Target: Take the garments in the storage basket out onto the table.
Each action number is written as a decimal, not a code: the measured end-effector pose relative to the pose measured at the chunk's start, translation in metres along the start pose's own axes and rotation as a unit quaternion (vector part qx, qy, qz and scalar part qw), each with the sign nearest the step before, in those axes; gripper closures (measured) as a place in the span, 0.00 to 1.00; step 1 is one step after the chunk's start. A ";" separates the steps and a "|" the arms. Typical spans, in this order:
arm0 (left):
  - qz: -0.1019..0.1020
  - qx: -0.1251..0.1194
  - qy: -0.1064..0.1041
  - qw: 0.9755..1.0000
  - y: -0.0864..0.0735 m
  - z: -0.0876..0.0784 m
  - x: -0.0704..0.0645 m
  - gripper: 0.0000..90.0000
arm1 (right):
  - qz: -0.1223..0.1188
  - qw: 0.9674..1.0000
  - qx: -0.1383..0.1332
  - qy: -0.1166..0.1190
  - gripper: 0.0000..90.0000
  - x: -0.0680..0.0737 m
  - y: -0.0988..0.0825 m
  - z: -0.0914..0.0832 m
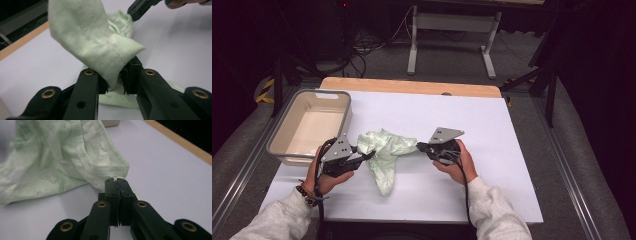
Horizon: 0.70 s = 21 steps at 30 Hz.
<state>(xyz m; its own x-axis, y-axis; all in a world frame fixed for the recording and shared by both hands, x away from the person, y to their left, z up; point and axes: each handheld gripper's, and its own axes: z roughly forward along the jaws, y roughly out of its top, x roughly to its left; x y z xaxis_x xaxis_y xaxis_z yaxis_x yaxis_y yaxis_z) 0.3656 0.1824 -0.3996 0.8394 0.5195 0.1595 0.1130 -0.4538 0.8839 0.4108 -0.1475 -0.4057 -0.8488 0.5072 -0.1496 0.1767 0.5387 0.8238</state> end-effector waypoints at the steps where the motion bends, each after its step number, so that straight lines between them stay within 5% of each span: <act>1: -0.002 -0.006 0.000 1.000 0.001 -0.001 0.000 0.86 | 0.001 1.000 -0.008 -0.002 0.98 0.000 0.000 -0.011; 11: 0.000 -0.036 -0.015 0.999 0.022 -0.005 -0.013 0.88 | 0.007 0.999 -0.032 -0.021 0.98 0.013 0.007 -0.083; 21: 0.019 -0.050 -0.012 0.998 0.037 -0.012 -0.032 0.86 | 0.004 0.998 -0.049 -0.034 0.98 0.035 0.013 -0.123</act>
<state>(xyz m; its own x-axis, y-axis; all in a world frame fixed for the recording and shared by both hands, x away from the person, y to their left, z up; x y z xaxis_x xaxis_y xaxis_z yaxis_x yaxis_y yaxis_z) 0.3362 0.1579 -0.3668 0.8551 0.4846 0.1844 0.0275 -0.3975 0.9172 0.3225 -0.2057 -0.3326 -0.8107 0.5580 -0.1769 0.1308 0.4673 0.8743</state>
